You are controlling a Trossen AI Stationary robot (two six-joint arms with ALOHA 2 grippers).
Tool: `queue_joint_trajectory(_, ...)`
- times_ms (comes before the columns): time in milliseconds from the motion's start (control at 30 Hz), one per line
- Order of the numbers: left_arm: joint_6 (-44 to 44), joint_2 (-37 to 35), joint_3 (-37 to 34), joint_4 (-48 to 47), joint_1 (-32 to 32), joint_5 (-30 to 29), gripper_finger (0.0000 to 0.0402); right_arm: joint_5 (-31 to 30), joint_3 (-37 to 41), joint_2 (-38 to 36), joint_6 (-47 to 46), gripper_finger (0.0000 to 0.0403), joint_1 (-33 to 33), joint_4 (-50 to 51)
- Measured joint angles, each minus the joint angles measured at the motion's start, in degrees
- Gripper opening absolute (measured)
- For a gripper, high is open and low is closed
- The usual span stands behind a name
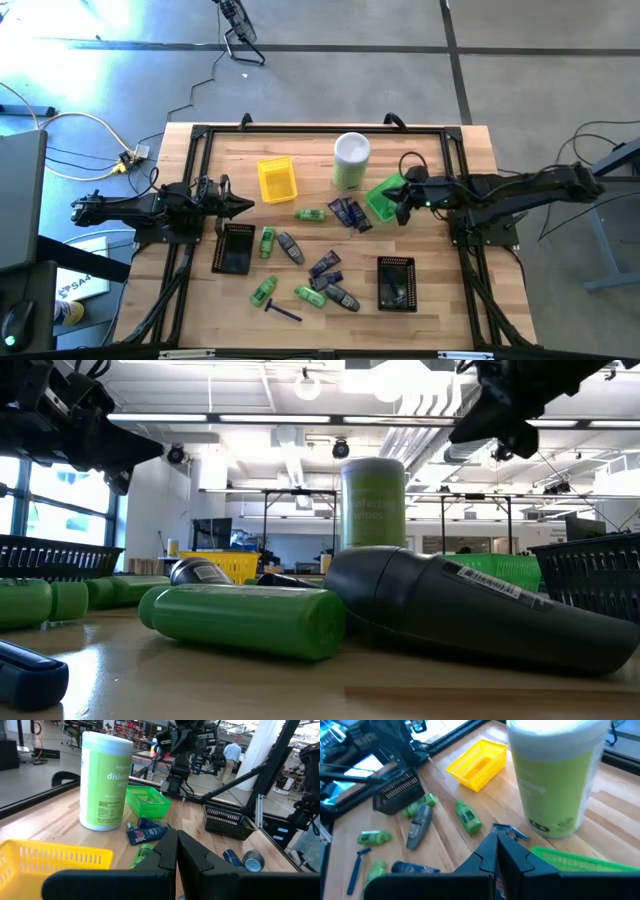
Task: Pick & Place Travel size toiletries
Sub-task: Put the shampoo bottle bottle into the green bin
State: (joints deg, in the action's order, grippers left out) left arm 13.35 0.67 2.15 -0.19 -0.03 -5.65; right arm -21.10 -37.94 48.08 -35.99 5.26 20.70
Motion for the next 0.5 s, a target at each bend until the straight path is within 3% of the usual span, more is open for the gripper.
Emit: queue_joint_trajectory(500, 4.08, -0.01, 0.0, 0.07, 0.01, 0.13, 0.0003, -3.05, 0.29, -15.72, 1.73, 0.0003, 0.0, -0.69)
